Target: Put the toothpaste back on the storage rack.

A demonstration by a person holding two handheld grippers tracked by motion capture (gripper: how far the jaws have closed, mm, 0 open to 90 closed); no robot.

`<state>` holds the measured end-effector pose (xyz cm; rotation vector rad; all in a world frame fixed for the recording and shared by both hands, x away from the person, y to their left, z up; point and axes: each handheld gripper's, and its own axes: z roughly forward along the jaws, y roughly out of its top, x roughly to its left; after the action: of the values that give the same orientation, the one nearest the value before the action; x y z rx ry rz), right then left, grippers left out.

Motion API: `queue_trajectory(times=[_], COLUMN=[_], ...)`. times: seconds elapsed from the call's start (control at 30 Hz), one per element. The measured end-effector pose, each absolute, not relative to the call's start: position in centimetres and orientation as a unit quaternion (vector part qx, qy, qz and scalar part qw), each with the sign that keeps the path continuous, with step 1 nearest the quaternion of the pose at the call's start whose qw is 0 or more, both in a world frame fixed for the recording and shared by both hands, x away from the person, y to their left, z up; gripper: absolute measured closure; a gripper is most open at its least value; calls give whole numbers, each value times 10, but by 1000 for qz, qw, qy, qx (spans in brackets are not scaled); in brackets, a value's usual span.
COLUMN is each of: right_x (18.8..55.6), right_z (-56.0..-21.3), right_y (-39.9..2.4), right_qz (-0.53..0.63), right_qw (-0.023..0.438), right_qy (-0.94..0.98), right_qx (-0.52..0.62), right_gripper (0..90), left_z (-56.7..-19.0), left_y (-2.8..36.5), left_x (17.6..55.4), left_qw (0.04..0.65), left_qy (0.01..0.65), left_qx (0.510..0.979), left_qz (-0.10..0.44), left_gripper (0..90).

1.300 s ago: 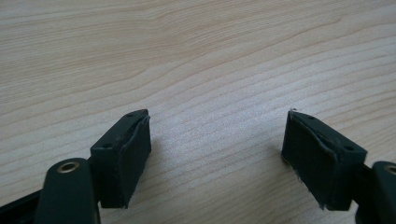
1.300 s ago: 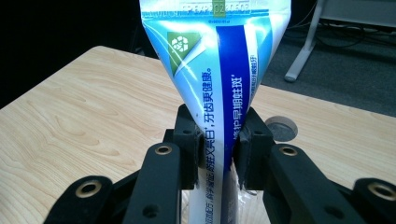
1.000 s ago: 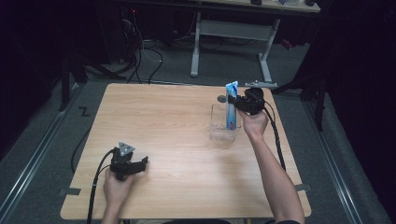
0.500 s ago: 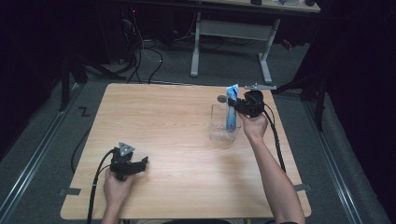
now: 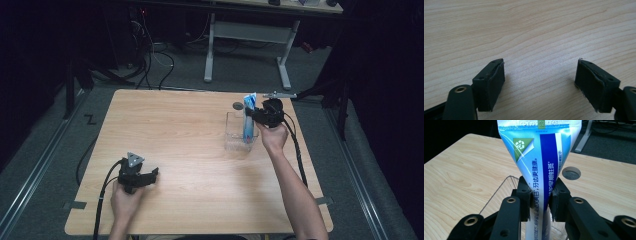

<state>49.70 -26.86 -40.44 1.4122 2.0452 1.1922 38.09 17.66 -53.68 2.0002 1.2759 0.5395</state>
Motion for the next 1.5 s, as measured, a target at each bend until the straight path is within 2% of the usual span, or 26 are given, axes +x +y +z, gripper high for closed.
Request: queue_trajectory(times=[0.63,1.17,1.3,1.5], right_x=[492,492,492,492], right_z=[-418,-417,-418,-418], right_y=[-275,-278,-279,-277], right_qz=[426,409,403,388], right_qw=[182,197,201,213], right_qy=[724,725,725,731], right_qx=[512,518,521,519], right_gripper=[725,701,688,605], left_z=[-537,-537,-537,-537], left_y=[176,177,177,176], left_x=[381,381,381,381], left_qw=[347,347,348,347], left_qy=[492,492,492,492], left_qx=[770,771,770,771], left_qz=[208,207,208,208], left_gripper=[242,242,242,242])
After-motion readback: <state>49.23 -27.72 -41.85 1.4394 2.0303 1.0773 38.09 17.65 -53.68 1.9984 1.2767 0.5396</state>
